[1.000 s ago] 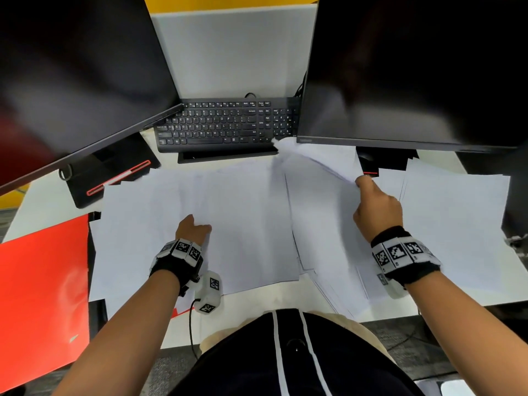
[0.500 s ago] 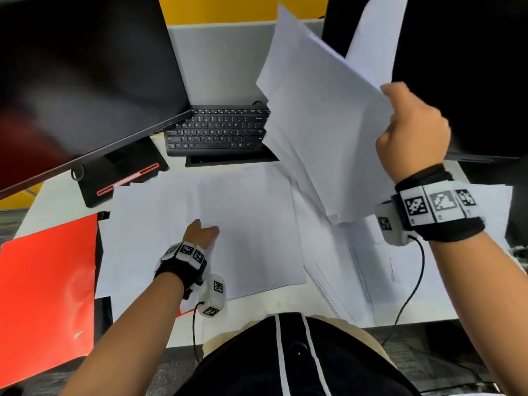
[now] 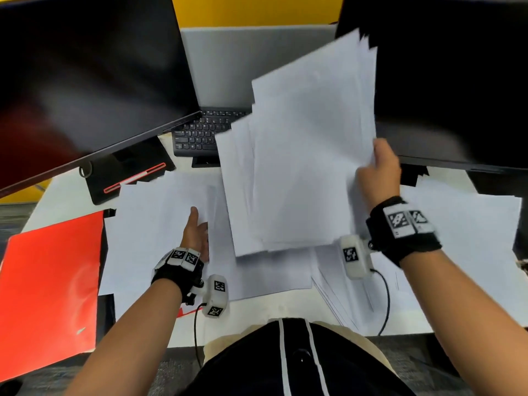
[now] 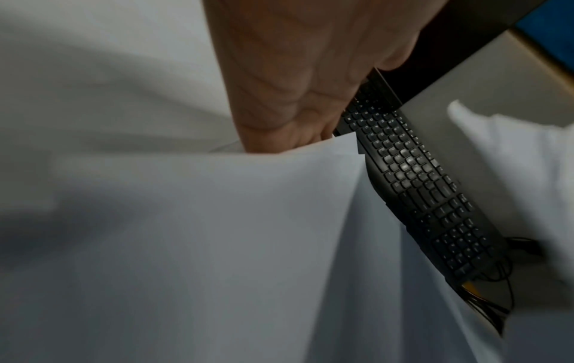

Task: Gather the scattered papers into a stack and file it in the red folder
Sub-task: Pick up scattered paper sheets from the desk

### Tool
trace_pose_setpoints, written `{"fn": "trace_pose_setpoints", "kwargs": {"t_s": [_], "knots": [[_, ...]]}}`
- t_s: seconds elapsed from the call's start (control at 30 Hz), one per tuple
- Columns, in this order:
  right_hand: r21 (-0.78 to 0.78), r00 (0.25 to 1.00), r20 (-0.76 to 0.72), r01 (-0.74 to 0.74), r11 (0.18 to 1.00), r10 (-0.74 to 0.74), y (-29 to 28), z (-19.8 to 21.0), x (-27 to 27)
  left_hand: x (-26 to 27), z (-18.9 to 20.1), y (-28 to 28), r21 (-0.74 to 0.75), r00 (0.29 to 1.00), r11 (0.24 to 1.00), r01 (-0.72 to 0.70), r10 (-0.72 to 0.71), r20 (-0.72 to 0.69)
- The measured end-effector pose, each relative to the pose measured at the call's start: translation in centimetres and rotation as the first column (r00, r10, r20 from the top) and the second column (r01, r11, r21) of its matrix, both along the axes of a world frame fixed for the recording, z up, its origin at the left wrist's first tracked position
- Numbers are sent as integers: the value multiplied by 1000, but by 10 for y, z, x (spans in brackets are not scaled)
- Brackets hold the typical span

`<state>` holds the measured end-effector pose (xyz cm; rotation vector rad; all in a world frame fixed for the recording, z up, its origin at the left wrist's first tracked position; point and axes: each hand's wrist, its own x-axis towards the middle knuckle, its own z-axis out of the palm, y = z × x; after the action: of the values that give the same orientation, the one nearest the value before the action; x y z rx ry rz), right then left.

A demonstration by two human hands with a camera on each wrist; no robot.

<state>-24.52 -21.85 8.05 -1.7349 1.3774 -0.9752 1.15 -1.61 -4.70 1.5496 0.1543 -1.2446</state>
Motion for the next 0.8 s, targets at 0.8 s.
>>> {"fn": "trace_pose_setpoints", "kwargs": {"t_s": [0.8], "knots": [[322, 949, -149, -218, 921, 277, 52, -71, 34, -3, -22, -13, 277, 885, 939, 205, -298, 358]]}}
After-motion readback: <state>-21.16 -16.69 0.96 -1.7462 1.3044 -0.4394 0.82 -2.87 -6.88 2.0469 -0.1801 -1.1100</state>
